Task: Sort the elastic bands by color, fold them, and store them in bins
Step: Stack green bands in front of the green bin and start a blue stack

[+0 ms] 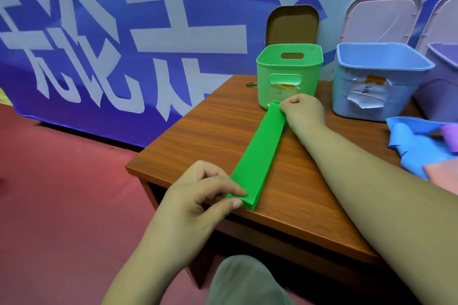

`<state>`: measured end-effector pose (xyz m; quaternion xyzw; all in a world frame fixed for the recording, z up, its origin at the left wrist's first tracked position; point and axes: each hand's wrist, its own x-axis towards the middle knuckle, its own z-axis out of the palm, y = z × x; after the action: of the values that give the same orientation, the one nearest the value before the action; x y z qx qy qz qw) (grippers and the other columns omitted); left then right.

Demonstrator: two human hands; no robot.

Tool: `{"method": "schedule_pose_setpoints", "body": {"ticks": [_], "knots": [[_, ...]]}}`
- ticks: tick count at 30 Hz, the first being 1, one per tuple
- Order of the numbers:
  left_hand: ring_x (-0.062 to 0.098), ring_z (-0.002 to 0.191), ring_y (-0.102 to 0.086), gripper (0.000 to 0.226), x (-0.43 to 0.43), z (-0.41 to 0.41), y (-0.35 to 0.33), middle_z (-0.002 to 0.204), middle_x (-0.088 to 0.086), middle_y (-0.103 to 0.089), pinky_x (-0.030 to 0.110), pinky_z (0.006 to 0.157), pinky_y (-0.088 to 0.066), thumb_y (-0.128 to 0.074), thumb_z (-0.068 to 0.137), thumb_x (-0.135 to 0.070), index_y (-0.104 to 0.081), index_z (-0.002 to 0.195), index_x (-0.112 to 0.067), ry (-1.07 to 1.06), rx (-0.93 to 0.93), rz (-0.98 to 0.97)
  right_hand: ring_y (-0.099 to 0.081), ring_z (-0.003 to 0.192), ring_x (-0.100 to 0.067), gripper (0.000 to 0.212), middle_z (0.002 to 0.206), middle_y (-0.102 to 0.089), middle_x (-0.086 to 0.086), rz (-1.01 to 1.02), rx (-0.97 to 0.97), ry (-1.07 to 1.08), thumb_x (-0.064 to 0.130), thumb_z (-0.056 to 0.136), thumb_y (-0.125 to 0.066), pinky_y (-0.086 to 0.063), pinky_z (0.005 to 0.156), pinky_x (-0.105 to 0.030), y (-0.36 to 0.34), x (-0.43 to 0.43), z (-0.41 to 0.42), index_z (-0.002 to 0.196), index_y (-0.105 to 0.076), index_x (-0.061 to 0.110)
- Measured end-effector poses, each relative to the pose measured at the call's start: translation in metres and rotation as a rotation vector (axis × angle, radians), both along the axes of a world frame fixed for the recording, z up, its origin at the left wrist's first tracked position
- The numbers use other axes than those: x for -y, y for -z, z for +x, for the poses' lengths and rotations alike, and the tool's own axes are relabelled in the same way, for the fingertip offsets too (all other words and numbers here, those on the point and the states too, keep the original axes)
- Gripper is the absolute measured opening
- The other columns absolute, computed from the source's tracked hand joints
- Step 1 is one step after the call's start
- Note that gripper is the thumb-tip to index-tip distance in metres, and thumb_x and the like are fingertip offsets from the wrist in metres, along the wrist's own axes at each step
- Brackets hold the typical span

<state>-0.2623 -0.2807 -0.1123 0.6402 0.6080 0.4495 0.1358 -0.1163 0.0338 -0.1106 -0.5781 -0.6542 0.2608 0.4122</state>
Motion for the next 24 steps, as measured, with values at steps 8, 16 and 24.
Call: {"method": "schedule_pose_setpoints", "body": {"ticks": [8,16,24], "knots": [[0.019,0.100,-0.065,0.024,-0.003,0.000,0.010,0.100,-0.007,-0.062,0.014,0.077,-0.047,-0.087,0.083,-0.017,-0.083,0.095,-0.038,-0.031,0.008,-0.004,-0.066,0.096,-0.023,0.017,0.095,-0.071,0.006,-0.008,0.168,0.036,0.033,0.093,-0.057,-0.054,0.083,-0.036,0.000,0.001,-0.004,0.093,-0.073,0.029],[0.020,0.098,-0.063,0.025,-0.005,-0.004,0.015,0.097,-0.006,-0.059,0.012,0.076,-0.046,-0.089,0.082,-0.020,-0.084,0.097,-0.038,-0.028,0.010,-0.025,-0.063,0.098,-0.021,0.017,0.098,-0.070,0.006,0.002,0.222,0.038,0.031,0.095,-0.057,-0.043,0.076,-0.032,0.001,0.002,-0.007,0.097,-0.074,0.028],[0.018,0.100,-0.062,0.028,-0.005,-0.005,0.010,0.099,-0.006,-0.060,0.011,0.079,-0.048,-0.088,0.081,-0.016,-0.084,0.099,-0.038,0.010,0.014,-0.061,-0.058,0.099,-0.020,0.012,0.116,-0.067,-0.001,0.093,0.114,0.034,0.026,0.092,-0.066,-0.041,0.082,-0.027,0.005,0.004,-0.002,0.102,-0.072,0.029]]}}
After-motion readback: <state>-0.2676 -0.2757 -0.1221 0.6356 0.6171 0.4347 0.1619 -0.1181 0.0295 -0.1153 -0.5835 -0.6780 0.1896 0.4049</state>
